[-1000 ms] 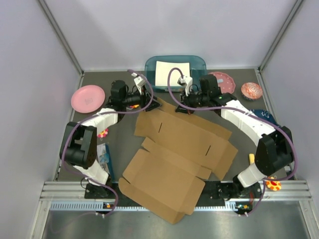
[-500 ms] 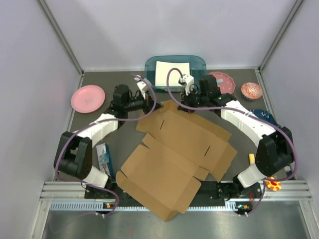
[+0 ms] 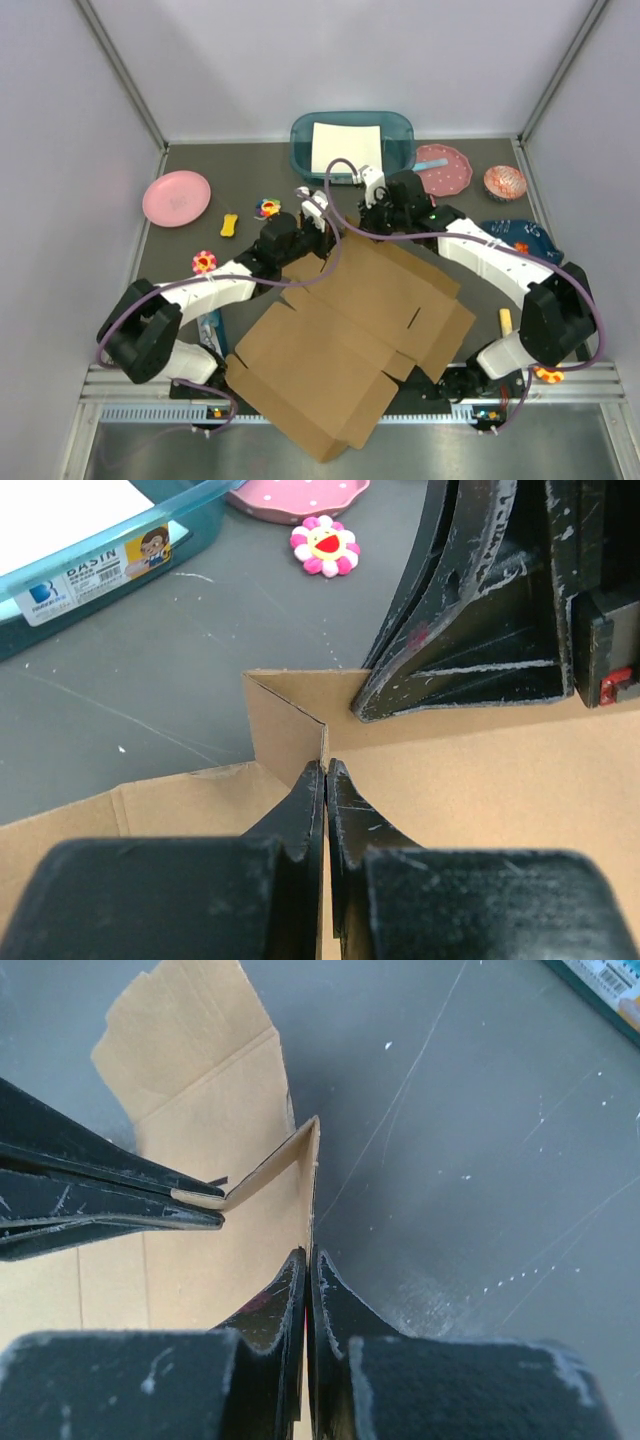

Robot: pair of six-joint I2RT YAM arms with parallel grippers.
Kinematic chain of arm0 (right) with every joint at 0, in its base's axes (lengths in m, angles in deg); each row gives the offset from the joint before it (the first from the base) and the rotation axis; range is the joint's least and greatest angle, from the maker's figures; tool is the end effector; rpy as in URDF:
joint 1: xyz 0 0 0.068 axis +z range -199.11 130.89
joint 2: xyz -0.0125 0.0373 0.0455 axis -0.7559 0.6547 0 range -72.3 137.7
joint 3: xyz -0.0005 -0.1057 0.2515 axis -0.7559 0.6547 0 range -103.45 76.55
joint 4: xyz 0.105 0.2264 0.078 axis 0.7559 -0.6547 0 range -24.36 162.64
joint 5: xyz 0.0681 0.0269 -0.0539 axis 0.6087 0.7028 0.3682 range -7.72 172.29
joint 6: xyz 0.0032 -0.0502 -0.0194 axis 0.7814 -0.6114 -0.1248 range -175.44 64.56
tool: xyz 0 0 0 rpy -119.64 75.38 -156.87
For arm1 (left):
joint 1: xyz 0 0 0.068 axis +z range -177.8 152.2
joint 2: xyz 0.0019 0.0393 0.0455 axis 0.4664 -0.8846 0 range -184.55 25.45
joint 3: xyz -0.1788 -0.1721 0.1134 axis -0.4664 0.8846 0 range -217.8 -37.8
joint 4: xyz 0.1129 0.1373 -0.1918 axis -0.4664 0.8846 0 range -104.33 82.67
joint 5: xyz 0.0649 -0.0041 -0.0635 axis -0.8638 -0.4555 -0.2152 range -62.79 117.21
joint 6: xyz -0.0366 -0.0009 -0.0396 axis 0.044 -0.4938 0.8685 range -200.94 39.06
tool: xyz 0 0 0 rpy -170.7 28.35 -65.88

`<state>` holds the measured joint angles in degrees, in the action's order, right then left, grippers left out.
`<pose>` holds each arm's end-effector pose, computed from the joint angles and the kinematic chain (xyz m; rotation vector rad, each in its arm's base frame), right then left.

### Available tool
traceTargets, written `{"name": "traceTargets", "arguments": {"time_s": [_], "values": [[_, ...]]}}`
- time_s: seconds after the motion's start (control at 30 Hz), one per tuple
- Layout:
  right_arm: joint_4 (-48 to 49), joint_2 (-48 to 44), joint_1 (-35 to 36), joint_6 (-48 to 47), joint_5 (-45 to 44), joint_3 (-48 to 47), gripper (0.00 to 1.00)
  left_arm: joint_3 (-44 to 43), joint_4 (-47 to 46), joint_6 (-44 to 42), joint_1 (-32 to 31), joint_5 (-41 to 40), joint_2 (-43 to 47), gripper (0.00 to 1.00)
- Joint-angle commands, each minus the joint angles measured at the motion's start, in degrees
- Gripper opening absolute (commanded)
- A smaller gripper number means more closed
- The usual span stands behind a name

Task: Fold the paper box

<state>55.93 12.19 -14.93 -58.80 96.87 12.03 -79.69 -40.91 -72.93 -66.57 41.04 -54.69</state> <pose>0.2700 0.1942 0.2842 -0.8584 2.0781 0.5762 0.2368 -0.2012 0.2471 0.6598 1.7173 -0.7959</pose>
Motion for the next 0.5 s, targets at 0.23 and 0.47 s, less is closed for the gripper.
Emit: {"name": "traceTargets", "arguments": {"time_s": [0.23, 0.47], "values": [[8.8, -1.3, 3.4, 0.6, -3.0, 0.9, 0.00, 1.0, -6.9, 5.7, -8.6, -16.4, -2.0, 0.21], [7.3, -2.5, 3.4, -1.6, -3.3, 0.3, 0.00, 1.0, 3.2, 1.8, -8.6, -21.6, 7.9, 0.58]]}}
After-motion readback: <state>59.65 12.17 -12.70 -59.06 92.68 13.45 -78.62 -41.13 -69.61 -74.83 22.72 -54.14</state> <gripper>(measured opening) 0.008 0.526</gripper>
